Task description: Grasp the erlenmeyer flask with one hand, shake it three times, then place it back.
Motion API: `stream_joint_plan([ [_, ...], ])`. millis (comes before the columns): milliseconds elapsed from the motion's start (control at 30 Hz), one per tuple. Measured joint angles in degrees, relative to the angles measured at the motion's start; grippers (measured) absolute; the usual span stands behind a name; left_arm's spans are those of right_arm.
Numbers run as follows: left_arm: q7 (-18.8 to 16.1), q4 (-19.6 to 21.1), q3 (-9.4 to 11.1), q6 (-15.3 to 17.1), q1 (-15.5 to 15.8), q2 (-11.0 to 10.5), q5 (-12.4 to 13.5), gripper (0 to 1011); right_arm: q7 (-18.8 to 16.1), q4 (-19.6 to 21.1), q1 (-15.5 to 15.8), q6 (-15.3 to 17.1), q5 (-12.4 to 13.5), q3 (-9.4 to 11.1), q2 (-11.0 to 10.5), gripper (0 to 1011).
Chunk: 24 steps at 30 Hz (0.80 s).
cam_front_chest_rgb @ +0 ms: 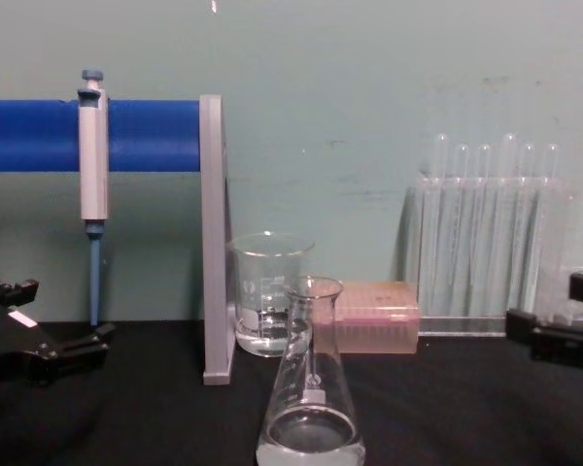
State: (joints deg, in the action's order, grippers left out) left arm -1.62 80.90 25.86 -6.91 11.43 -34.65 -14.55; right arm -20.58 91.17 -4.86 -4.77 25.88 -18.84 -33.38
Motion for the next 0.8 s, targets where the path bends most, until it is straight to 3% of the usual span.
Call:
stream_joint_plan([
  [800, 0.00, 0.00, 0.00, 0.00, 0.00, 0.00, 0.00, 1001, -14.38, -10.81, -9.60, -1.99, -0.97, -4.84, 5.22, 1002],
])
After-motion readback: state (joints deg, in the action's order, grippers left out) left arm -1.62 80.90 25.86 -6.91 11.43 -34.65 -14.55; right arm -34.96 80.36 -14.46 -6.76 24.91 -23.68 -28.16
